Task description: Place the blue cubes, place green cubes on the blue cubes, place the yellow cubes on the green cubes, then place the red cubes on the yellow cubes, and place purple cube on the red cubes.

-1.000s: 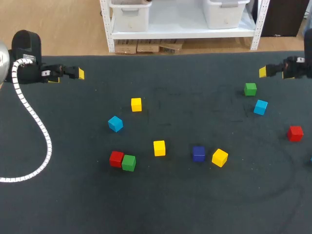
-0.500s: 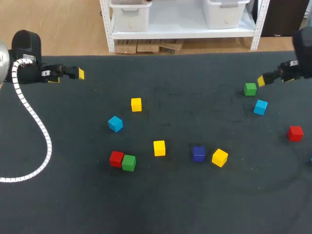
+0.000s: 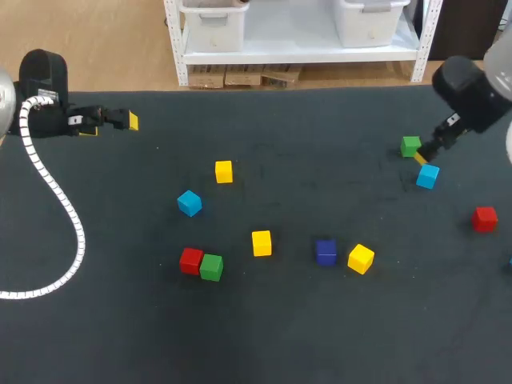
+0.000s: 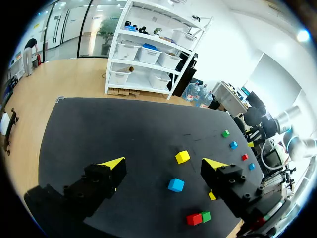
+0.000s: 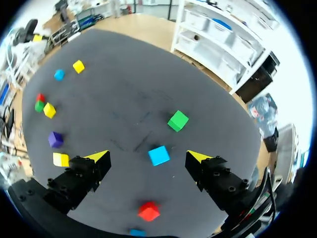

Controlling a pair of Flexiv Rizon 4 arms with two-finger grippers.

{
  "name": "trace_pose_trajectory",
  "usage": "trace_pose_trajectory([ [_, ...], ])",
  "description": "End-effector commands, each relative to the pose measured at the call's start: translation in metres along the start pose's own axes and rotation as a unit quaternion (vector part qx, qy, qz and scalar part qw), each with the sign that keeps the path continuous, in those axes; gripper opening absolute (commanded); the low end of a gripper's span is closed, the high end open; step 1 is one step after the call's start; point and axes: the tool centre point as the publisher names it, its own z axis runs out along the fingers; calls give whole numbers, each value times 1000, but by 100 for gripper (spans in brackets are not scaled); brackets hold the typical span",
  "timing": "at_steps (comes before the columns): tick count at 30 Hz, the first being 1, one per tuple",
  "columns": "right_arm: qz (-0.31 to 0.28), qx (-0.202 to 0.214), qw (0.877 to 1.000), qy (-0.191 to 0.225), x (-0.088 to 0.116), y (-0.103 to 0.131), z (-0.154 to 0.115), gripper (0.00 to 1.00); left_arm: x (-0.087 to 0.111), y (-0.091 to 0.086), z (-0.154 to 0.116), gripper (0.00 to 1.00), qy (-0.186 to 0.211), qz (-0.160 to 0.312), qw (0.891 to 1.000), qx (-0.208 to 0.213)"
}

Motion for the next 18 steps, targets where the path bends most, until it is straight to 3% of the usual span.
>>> trace_pose_trajectory([
  [1,-28,-76,995,52,-17,-26,24,100,1,2,0,100,-3,1,1000,6],
  [11,-75,-117,983,117,-5,-31,43,100,1,2,0,100,-3,1,1000,6],
  [18,-104,-120,975,156,24,-20,52,100,1,2,0,100,-3,1,1000,6],
])
